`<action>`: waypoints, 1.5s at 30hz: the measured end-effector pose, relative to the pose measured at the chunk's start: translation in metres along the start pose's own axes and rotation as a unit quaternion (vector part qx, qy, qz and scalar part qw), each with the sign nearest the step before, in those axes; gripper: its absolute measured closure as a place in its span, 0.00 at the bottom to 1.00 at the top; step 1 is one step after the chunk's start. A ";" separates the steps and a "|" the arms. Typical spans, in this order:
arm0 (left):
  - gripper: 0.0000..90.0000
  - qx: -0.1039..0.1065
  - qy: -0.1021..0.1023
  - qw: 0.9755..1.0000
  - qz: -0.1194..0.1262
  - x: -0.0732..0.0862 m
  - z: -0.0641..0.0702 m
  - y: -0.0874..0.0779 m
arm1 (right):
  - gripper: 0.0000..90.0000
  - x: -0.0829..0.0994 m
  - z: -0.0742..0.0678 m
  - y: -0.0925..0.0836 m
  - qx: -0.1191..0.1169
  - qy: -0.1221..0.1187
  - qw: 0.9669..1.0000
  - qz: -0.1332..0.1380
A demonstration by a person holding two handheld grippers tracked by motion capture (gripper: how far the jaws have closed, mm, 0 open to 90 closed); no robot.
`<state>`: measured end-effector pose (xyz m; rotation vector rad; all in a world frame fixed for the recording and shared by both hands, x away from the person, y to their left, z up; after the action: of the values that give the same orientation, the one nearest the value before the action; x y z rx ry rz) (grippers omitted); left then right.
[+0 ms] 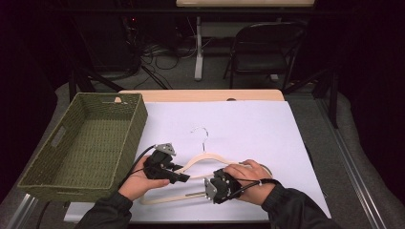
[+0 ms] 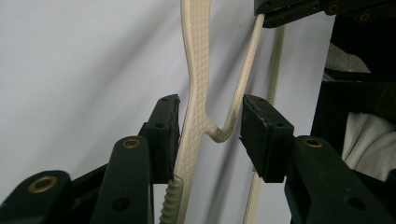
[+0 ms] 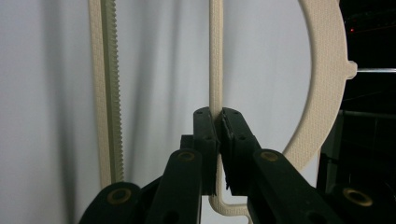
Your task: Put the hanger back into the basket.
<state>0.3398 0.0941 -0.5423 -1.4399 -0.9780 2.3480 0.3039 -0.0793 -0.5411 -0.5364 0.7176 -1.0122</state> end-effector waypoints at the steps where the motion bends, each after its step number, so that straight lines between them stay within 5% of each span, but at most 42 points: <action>1: 0.63 0.000 0.000 1.000 0.000 0.000 0.000 0.000 | 0.95 0.000 0.001 0.000 0.002 -0.004 1.000 0.003; 7: 0.63 0.014 -0.003 1.000 -0.013 0.003 0.000 0.003 | 0.95 -0.001 0.001 -0.001 0.007 -0.006 1.000 0.004; 22: 0.79 0.034 0.002 0.999 -0.012 0.004 0.005 0.000 | 0.95 0.000 0.001 0.002 0.005 -0.014 1.000 -0.004; 34: 0.95 0.048 0.033 0.998 -0.031 0.006 0.015 0.001 | 0.94 0.002 0.002 0.005 0.002 -0.012 1.000 -0.012; 38: 0.96 0.028 0.061 0.997 -0.038 0.007 0.017 0.002 | 0.94 0.003 0.002 0.006 -0.001 -0.011 1.000 -0.013; 45: 0.97 0.037 0.076 0.996 -0.036 0.007 0.018 0.001 | 0.94 0.003 0.003 0.006 0.000 -0.007 1.000 -0.011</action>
<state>0.3215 0.0892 -0.5429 -1.5018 -0.8777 2.1651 0.3106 -0.0789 -0.5444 -0.5517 0.7000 -1.0269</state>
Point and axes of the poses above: each handheld gripper's, and its own axes: y roughly forward along the jaws, x roughly out of its underside, z roughly to its right, the point moved 6 cm from there along y, roughly forward along the jaws, and after that the axes turned 9 degrees about z, right-handed, at the moved point
